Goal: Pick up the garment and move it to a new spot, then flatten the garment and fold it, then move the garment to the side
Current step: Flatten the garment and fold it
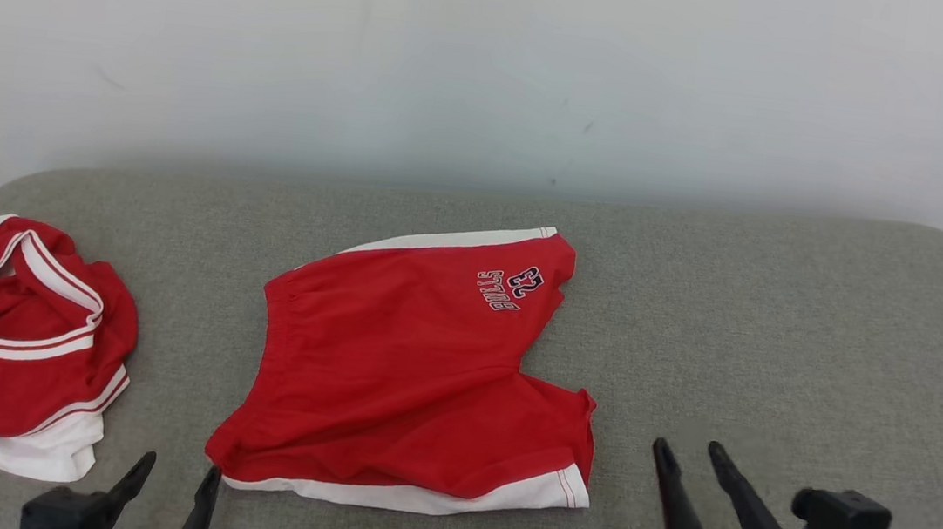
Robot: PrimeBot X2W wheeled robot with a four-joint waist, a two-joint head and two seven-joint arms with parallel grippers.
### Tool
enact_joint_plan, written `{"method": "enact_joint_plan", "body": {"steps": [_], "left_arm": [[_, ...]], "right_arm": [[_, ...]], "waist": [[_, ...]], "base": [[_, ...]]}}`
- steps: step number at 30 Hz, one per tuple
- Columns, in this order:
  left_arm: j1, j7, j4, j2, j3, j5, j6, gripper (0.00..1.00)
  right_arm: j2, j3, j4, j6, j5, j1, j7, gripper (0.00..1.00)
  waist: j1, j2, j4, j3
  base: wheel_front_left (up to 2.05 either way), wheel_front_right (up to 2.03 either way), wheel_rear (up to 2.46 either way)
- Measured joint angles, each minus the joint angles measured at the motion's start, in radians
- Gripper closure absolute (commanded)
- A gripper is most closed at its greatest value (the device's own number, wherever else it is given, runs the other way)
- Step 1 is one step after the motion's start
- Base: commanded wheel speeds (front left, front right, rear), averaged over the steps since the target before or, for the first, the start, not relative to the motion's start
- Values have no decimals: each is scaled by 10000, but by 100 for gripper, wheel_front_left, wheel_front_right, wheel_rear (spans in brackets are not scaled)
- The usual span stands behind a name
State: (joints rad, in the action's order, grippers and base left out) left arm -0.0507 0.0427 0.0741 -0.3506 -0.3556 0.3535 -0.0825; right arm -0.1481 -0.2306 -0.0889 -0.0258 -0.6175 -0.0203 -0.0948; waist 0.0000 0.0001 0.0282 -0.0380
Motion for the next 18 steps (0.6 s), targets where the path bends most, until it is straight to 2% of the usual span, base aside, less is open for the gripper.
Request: {"method": "enact_joint_plan", "body": {"steps": [4,10,18], "left_arm": [[673,-481,460,-458,-357,-117,704,0],[1301,-1089,1114,-1080,-890,-286,1753,0],[2396,-1578,1839,-1133,-1143,-288,1898,0]], "right_arm": [[-485,-863,-77,232,579,595,1058,0],[-771,-1701,-150,558,988,1549,2382,0],[-1001,-2186,-554,700,1285,2226,3718,0]], "waist": [[0,0,-9,143],[1,0,-54,476],[2,1,-130,1143]], "base": [[0,0,0],[0,0,0],[0,0,0]]}}
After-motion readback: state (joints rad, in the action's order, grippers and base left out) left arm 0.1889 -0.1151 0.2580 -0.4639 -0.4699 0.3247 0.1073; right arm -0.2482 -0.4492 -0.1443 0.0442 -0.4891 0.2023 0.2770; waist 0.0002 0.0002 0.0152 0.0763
